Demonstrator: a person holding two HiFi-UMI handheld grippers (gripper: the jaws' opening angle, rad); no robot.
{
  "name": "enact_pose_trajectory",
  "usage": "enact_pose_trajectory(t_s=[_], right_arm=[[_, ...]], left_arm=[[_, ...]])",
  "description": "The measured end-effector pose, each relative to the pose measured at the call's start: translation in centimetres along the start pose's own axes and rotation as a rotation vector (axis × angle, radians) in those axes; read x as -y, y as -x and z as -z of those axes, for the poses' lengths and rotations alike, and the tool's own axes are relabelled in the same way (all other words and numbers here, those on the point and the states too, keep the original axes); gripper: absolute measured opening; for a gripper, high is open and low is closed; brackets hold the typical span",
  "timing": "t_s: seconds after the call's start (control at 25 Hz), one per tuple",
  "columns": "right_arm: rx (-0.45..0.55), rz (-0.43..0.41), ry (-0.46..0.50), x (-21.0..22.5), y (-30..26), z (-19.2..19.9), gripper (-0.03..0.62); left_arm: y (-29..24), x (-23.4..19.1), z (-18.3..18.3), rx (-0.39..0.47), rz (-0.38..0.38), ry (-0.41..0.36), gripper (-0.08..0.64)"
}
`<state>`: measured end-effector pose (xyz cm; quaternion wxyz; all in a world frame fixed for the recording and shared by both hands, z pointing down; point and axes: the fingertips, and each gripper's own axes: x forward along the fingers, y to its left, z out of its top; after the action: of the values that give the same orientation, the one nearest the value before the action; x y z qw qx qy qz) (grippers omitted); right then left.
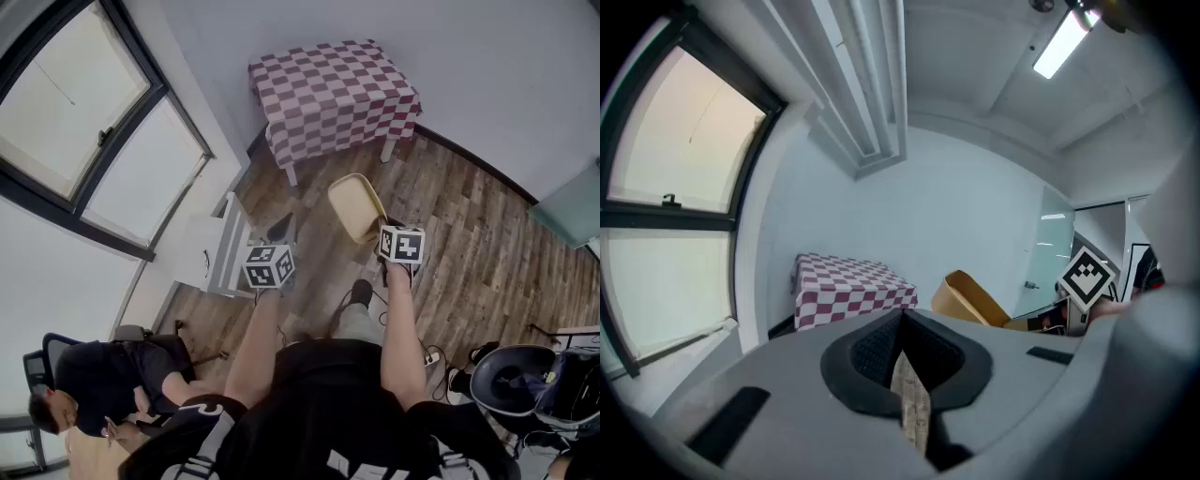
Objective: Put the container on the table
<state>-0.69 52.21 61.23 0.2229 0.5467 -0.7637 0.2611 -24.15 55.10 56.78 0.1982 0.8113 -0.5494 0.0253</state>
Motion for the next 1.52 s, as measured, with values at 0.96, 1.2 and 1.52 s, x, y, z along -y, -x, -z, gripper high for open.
enact_pose_trajectory(t_s=[0.96,1.2,1.52], right_arm=[[-0.053,0.039,-0.022,7.9,-4.0,-3.3,0.032],[-0.075,0.022,-0.023,11.9,-5.4,-4.9,0.032],[-0.089,0.001,-0.035,15.7,-7.3,-6.9,0.032]], left_arm=[[-9.9,2.3,-1.5,-0.057,0.017,-0.038,0.025],[-14.9,5.1,-1.8,-0.081,0.042,-0.068,0.025],[-19.1,7.1,-2.3,-0.099,0.039,-0.088,0.025]])
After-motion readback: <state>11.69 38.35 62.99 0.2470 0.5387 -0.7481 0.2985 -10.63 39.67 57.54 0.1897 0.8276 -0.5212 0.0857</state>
